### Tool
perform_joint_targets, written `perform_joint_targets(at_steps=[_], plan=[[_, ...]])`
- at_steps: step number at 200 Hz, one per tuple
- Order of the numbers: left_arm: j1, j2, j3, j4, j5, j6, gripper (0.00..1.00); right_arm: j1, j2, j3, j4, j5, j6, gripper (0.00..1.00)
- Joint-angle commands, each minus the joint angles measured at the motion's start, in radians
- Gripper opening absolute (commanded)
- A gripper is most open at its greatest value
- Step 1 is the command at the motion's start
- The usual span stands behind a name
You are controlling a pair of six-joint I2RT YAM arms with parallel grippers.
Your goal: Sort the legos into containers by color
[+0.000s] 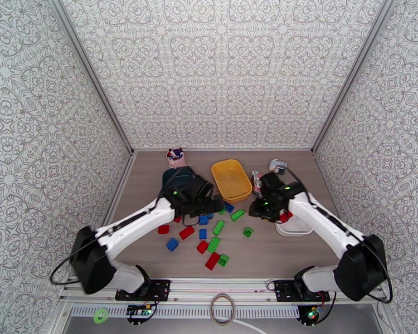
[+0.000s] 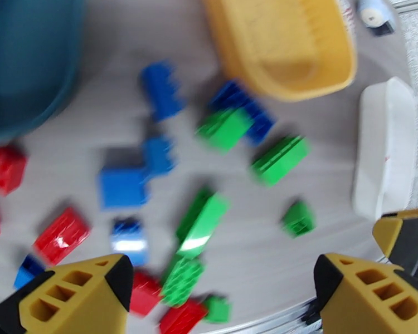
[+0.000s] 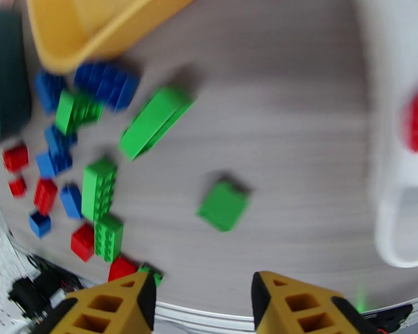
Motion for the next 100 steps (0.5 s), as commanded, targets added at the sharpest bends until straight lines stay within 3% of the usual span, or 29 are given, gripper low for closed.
perform_joint_targets(at_steps=[1, 32, 56, 78, 100], plan=[[-0.031, -0.113, -0.110, -0.092, -0.029, -0.032, 0.87, 0.101, 0.064, -0.007, 0.055, -0.025, 0.062, 0.50], [-0.073, -0.226, -0.280, -0.114, -0.022, -0.143, 0.85, 0.259, 0.162, 0.066, 0.049, -0.025, 0.088, 0.51], [-0.055, -0.332, -0.389, -0.105, -0.024, -0.252, 0.85, 0.379, 0.215, 0.107, 0.054, -0.054, 0.126, 0.52], [0.017, -0.442, -0.437, -0.117, -0.032, -0.308, 0.87, 0.465, 0.242, 0.123, 0.079, -0.082, 0.174, 0.53], [0.148, -0.519, -0.462, -0.135, 0.001, -0.296, 0.89, 0.531, 0.262, 0.132, 0.118, -0.115, 0.220, 0.55]])
